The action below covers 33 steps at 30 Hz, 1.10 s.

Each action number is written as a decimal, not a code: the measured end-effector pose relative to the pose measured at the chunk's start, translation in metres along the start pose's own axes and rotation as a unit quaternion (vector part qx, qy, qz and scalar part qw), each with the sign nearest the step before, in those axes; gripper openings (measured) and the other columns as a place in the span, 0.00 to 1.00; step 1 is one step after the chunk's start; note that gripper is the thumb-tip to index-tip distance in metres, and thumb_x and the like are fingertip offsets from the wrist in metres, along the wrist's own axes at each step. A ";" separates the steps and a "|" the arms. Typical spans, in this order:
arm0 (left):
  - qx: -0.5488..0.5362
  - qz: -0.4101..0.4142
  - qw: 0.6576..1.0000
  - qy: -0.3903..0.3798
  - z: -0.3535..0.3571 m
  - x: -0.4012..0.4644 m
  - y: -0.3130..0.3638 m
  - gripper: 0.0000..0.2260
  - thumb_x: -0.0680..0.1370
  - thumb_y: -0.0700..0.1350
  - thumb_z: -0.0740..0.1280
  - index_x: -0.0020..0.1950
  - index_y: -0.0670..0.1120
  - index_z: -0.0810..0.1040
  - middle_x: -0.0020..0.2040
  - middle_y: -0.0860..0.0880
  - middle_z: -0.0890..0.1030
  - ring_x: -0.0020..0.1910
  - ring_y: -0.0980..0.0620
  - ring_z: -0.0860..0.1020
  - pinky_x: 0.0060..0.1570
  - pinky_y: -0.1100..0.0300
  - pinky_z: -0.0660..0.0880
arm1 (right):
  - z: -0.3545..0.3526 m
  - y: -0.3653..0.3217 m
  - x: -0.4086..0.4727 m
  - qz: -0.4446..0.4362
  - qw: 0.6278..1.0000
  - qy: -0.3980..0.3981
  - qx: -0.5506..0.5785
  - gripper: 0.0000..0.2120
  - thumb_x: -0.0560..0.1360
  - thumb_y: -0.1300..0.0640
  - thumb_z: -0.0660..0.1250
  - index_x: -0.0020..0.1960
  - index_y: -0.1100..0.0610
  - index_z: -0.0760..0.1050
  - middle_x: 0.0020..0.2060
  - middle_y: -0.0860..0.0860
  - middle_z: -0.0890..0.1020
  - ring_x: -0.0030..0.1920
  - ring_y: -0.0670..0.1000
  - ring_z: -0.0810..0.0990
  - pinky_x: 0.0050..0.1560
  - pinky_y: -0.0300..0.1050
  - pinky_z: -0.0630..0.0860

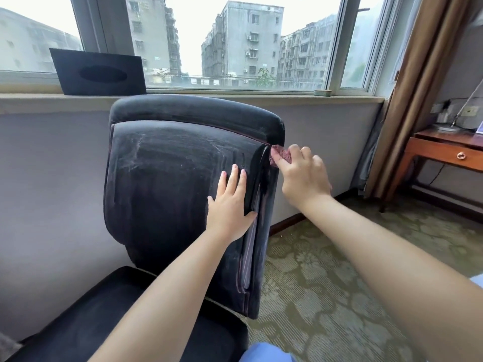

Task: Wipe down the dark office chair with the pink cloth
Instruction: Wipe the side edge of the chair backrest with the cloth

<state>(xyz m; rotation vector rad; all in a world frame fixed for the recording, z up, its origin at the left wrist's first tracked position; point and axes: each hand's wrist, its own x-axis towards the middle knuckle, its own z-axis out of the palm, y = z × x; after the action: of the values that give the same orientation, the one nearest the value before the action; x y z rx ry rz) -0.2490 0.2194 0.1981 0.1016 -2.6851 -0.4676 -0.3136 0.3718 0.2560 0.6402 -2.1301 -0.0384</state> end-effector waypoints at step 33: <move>-0.028 0.019 0.999 -0.019 0.010 0.000 -0.012 0.45 0.74 0.49 0.71 0.77 0.53 0.39 0.77 0.57 0.37 0.76 0.51 0.37 0.68 0.38 0.63 | 0.057 -0.048 -0.114 -0.070 0.987 -0.139 0.037 0.30 0.57 0.59 0.74 0.60 0.54 0.78 0.47 0.51 0.79 0.39 0.53 0.75 0.29 0.42 0.65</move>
<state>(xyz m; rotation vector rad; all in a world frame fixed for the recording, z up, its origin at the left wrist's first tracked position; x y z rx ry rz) -0.2528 0.2115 0.1851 0.0253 -2.7041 -0.5374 -0.2821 0.3704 0.1237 0.8695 -2.3595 -0.1340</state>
